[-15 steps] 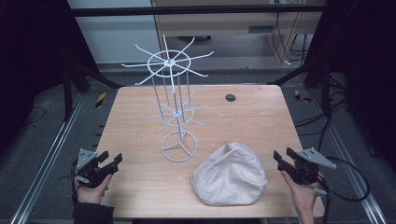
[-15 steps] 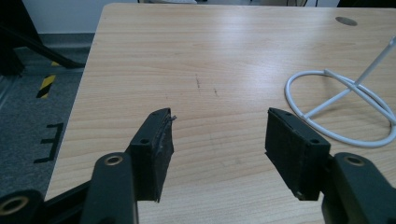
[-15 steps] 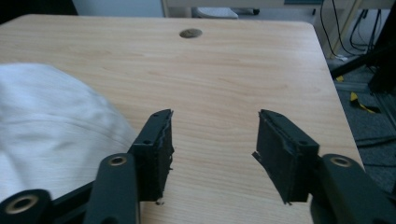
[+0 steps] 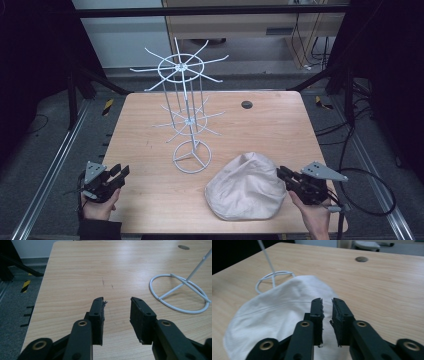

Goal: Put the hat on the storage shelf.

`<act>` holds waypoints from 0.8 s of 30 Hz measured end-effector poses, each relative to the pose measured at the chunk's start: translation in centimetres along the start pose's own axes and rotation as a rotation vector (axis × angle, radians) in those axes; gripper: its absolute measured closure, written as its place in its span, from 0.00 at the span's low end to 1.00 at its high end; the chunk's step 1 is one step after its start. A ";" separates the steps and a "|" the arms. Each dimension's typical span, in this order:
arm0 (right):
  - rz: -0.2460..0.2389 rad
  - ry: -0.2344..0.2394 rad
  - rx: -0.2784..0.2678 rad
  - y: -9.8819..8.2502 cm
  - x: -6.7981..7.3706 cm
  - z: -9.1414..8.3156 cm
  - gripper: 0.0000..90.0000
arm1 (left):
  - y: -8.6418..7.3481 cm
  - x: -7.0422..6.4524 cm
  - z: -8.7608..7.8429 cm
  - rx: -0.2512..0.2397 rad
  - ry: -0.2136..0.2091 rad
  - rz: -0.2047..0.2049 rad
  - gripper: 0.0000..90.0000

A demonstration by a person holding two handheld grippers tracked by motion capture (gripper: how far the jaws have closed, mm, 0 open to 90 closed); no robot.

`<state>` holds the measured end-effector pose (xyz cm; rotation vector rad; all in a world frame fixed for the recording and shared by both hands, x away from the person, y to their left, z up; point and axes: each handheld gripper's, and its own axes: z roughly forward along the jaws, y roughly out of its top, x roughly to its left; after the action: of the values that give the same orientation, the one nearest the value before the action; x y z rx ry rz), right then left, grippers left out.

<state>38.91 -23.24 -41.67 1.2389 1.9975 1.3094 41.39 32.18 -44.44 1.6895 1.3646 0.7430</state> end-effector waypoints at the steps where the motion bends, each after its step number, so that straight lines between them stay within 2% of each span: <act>1: -0.012 0.014 0.004 0.0 0.4 0.1 0.94 | 0.0 0.0 0.0 0.007 -0.001 0.002 0.74; 4: -0.015 0.058 0.038 0.0 1.3 0.3 1.00 | 0.0 -0.1 0.0 0.008 0.007 0.006 0.76; 12: -0.025 0.129 0.117 -1.2 3.0 0.8 1.00 | -0.1 0.0 0.2 0.022 0.028 0.018 0.75; 15: -0.031 0.148 0.163 -2.2 3.6 0.8 1.00 | -0.1 0.0 0.2 0.023 0.030 0.019 0.74; 24: -0.030 0.183 0.214 -4.0 4.2 0.5 1.00 | -0.1 -0.1 0.4 0.031 0.038 0.031 0.73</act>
<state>35.47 -20.01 -45.00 1.2142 2.3278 1.2601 41.59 31.96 -44.73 1.7325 1.3853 0.7791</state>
